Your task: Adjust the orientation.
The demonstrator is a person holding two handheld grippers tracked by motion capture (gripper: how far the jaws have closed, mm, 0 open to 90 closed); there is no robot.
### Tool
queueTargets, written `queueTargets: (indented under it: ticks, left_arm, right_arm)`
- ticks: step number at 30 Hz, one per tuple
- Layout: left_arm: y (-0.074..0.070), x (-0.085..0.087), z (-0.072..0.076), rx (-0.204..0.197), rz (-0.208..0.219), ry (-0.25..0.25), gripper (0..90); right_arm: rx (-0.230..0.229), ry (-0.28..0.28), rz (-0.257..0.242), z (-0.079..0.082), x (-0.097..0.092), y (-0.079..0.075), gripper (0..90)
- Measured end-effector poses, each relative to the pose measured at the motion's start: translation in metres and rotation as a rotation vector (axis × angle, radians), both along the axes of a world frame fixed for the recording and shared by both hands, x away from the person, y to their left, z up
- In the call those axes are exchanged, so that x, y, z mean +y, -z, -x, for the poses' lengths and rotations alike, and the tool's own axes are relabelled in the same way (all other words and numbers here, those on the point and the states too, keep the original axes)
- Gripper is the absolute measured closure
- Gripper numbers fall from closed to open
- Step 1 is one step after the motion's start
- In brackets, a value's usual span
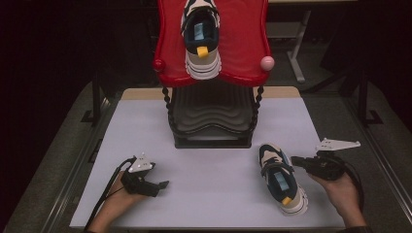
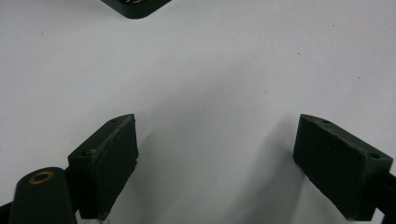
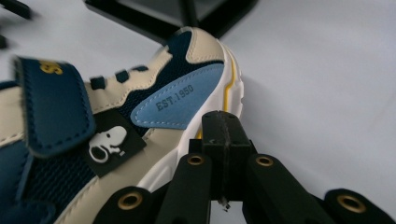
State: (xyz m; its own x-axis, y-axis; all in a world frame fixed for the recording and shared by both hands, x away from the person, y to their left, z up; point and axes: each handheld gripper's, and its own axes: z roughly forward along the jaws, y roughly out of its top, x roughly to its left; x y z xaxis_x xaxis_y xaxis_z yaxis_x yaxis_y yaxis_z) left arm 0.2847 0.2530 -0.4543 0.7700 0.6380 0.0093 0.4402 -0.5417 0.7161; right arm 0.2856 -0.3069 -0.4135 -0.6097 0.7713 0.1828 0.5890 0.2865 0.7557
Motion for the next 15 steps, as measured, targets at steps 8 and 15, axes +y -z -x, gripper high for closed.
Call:
queueTargets:
  ticks: [8,15]
  left_arm:
    - [0.0,0.0,0.0,0.0,0.0,0.0,12.8]
    - [0.0,0.0,0.0,-0.001,0.0,-0.001,12.9]
  right_arm:
    - [0.057,0.0,0.055,-0.006,0.002,0.014,89.8]
    - [0.062,0.009,0.071,0.004,-0.009,0.015,89.7]
